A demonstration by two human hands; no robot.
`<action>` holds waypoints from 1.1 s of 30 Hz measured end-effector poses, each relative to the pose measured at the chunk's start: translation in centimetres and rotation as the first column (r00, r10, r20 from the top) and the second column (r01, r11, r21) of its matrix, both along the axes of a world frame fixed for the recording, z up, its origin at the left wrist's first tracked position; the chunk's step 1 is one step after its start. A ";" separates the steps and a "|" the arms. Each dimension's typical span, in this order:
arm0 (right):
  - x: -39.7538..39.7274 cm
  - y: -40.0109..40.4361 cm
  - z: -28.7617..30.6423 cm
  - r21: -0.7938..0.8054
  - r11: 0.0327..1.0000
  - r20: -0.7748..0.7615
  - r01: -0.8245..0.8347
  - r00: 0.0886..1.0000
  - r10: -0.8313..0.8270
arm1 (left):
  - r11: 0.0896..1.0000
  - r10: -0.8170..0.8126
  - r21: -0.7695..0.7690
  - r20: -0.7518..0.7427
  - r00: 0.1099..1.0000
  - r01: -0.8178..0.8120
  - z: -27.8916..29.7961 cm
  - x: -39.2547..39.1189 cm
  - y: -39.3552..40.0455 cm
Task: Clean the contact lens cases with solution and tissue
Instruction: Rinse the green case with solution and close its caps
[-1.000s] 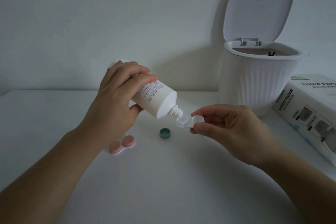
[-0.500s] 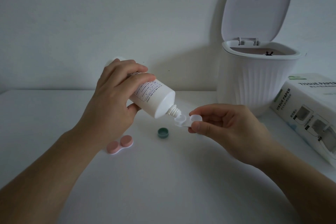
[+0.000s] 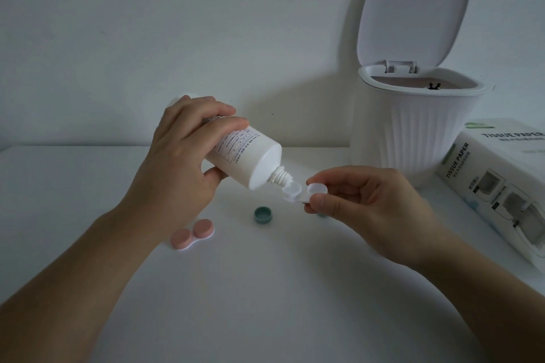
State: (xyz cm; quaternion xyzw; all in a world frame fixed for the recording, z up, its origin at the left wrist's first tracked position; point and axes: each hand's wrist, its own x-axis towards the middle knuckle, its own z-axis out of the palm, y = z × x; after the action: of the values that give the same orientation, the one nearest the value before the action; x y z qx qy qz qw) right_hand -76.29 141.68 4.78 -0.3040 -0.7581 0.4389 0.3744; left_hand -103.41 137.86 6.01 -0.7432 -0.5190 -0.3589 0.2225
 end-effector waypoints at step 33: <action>0.2 0.6 -0.7 -0.028 0.999 -0.023 -0.021 1.000 0.020 | 0.992 0.029 -0.129 0.299 0.954 0.010 -0.2 0.4 -0.8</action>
State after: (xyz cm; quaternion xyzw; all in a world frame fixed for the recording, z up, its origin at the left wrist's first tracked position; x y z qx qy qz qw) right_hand -76.13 142.25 4.07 -0.2965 -0.7506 0.4569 0.3742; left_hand -103.02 137.06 5.76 -0.6905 -0.5723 -0.4321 0.0945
